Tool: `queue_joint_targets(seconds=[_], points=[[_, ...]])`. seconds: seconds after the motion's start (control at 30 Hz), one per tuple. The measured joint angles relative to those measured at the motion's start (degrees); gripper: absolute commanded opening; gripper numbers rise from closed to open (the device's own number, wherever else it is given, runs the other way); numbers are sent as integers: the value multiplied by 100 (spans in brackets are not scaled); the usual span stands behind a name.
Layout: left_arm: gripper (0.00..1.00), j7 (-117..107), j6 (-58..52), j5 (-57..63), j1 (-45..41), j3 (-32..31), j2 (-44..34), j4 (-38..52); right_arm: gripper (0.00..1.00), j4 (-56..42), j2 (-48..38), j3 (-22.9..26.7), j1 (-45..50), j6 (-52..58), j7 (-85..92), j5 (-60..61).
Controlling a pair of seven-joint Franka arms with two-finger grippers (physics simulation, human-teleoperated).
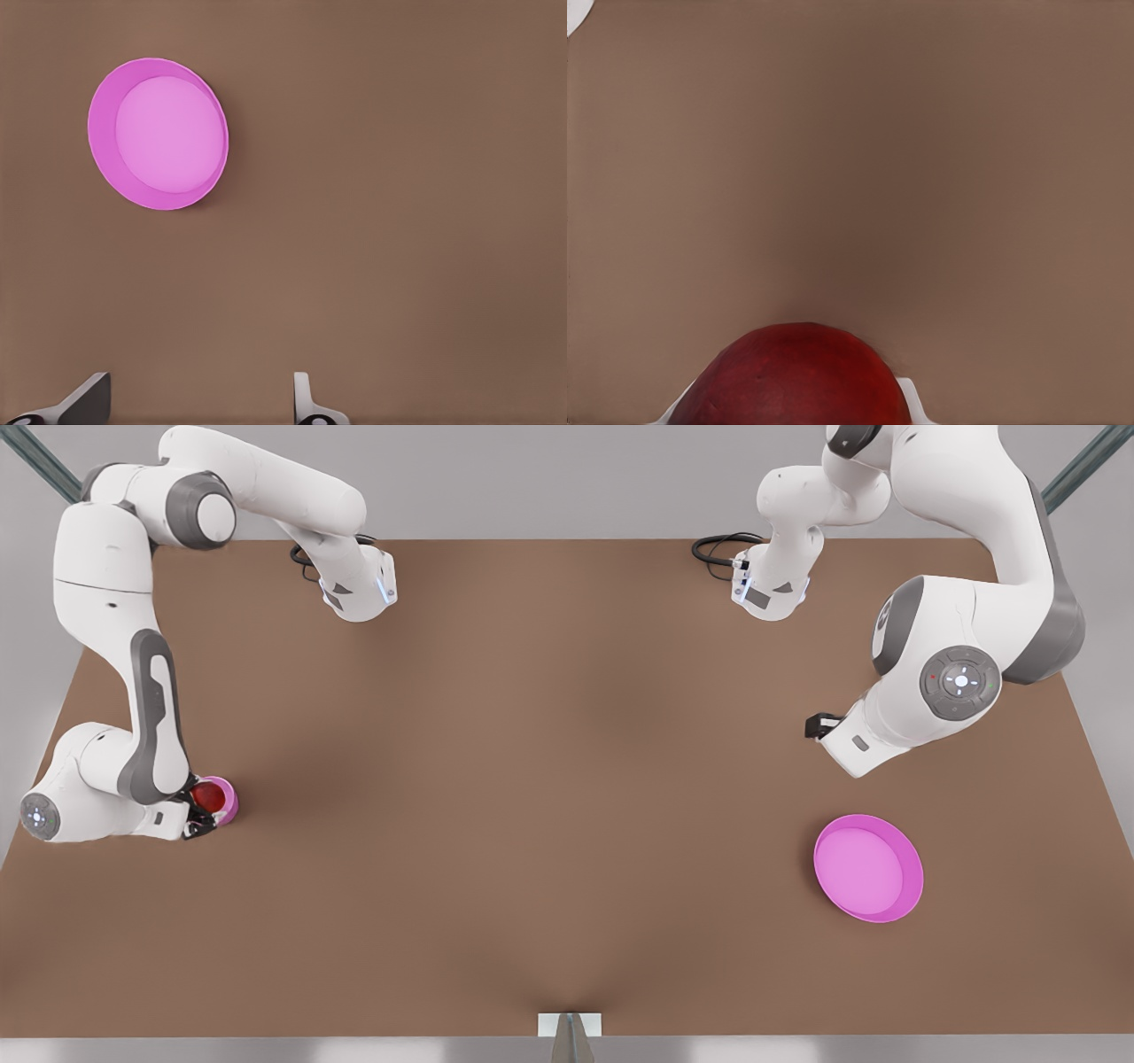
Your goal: Use the left arm to pick up the apple from the plate, transfer it to the gripper of the right arm, and then use the right arm to place it into the bowl
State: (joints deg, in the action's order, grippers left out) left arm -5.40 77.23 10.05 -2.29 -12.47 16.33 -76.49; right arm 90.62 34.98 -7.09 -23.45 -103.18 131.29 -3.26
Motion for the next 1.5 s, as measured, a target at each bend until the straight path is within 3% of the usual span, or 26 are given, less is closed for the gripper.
queue_joint_targets(seconds=[0.4,0.47,0.73,0.9,1.03,1.2,1.5], points=[[100,44,-3,-3,0,2,0,0,79,602,3,15,-459,-955,647,-8],[100,49,-3,-4,0,2,0,0,100,626,12,16,-460,-1047,729,3],[100,64,-10,-17,-1,2,-1,0,100,577,-85,17,-390,-1196,968,77],[100,74,-95,-52,3,11,0,8,100,177,-586,131,561,-1160,758,210],[100,80,-320,-200,2,1,0,80,100,-246,-690,251,1686,-743,-954,-293],[100,86,-702,-388,81,6,-7,191,100,-1255,-575,291,2386,788,-3909,-524],[100,103,-863,-620,220,-6,-9,199,100,-626,-2362,285,2354,1971,-7926,231]])
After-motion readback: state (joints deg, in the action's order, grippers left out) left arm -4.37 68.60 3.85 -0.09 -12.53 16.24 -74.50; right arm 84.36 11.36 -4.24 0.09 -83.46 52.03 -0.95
